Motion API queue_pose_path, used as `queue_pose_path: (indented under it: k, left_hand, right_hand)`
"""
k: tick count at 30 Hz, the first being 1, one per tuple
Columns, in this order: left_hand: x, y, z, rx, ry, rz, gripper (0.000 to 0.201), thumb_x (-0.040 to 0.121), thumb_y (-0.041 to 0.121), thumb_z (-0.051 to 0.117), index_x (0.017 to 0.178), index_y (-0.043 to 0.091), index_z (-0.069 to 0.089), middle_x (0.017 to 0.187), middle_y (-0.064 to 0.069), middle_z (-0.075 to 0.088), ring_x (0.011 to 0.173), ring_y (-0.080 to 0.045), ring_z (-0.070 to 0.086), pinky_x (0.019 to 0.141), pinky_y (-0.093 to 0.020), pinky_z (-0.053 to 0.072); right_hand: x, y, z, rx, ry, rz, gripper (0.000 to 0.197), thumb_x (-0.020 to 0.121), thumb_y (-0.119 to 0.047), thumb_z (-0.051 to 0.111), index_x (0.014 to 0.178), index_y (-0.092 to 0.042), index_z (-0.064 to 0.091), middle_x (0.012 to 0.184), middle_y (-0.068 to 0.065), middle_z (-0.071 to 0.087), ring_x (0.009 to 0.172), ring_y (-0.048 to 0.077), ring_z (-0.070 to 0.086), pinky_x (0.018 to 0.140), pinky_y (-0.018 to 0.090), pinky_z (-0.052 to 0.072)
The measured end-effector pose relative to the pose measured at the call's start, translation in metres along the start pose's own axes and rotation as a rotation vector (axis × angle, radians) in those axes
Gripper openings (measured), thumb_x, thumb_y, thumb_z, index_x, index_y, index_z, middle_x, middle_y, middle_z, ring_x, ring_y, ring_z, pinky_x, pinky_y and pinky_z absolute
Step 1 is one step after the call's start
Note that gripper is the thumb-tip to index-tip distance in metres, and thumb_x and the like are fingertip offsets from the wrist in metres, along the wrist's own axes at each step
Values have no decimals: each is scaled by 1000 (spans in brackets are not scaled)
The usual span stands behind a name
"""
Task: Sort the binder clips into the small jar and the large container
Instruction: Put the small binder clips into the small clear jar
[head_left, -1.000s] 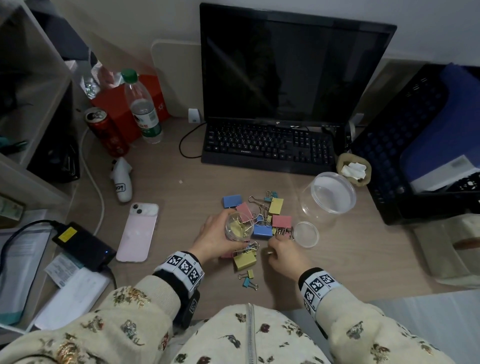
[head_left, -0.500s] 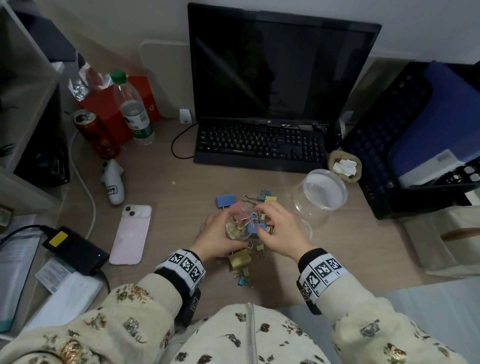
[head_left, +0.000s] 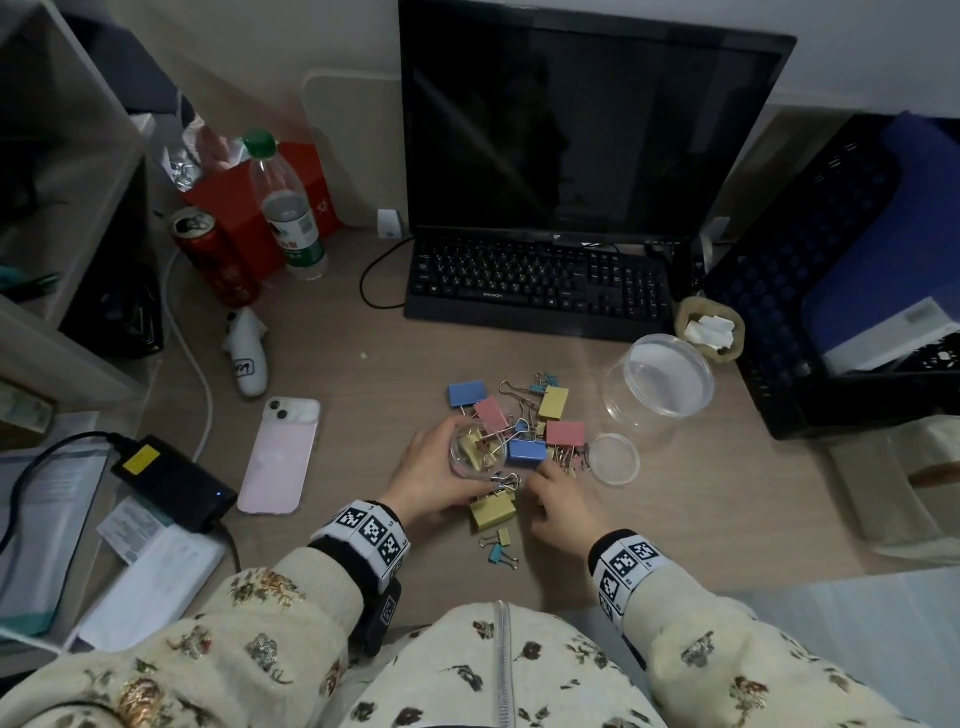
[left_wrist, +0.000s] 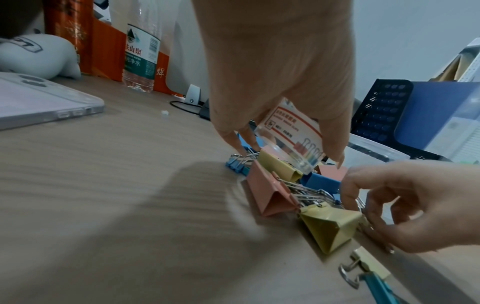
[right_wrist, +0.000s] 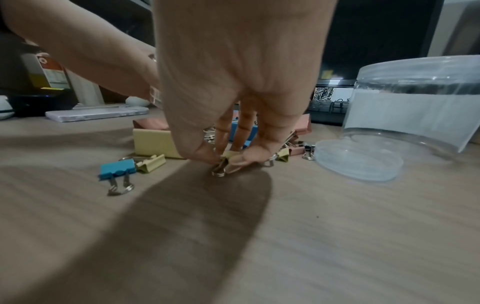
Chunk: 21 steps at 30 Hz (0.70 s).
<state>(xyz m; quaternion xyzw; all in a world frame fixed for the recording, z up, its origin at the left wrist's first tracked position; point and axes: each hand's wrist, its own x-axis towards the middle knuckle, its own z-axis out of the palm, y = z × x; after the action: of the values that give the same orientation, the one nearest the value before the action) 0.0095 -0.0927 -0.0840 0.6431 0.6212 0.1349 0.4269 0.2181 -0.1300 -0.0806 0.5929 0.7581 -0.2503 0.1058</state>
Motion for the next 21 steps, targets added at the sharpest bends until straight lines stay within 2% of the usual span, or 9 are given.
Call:
queue_pose_path:
  k: [3,6,9,11,13,15,17,19,21]
  left_hand:
    - [-1,-1,-1,2,3,-2,86,57,49,88,129,36,44,130,5,53,122,-18,42,102,-39,41]
    - [-1,-1,-3,4,-9,-16,88,56,51,88,130,37,43,131,4,52,124,-18,42,104,-42,40]
    - [0,-2,-4,12,-12,-29,92,55,53,87,133,36,41,133,2,50,125,-20,42,105,-43,40]
    - [1,0,-2,21,-18,-16,88,56,51,87,131,35,43,130,4,51,122,-18,42,101,-40,40]
    - [1,2,0,26,-31,3,80,54,53,85,123,40,45,124,8,55,116,-16,45,96,-39,43]
    - [1,4,1,21,-38,13,75,48,57,79,114,44,46,115,9,59,111,-17,52,91,-41,48]
    - [2,3,1,6,-35,19,74,46,59,74,113,44,46,112,10,60,109,-18,54,89,-41,49]
    - [1,2,0,-11,-14,25,78,47,59,76,117,43,47,118,9,58,113,-17,51,92,-40,47]
    - [-1,-1,-2,-23,6,8,83,52,55,83,124,39,46,126,7,55,118,-17,45,98,-40,43]
  right_hand:
    - [2,3,1,70,29,10,25,86,-12,55,111,-9,59,122,7,51,101,26,56,74,29,42]
    - [1,5,-3,159,96,21,14,85,-13,55,97,-10,62,107,4,55,95,25,57,77,34,47]
    - [1,3,-22,278,280,23,7,84,-12,57,90,-12,60,97,-2,54,88,17,54,73,27,43]
    - [4,-4,-41,371,420,-12,6,85,-9,58,89,-13,59,94,-5,52,85,12,51,73,22,40]
    - [6,-15,-56,490,531,-113,10,83,-5,58,89,-13,60,91,-5,54,82,11,53,72,25,45]
    - [6,-26,-63,576,517,-226,21,81,-3,59,97,-15,63,96,-11,57,86,4,55,74,18,45]
    - [2,-30,-63,613,443,-252,33,82,-6,60,110,-23,59,106,-22,54,90,-4,54,75,8,40]
    - [-3,-28,-60,586,430,-202,31,81,-12,59,109,-26,55,107,-19,52,84,0,55,70,16,45]
    - [-8,-22,-55,505,413,-148,17,80,-18,57,96,-22,54,97,-12,52,78,8,54,63,25,45]
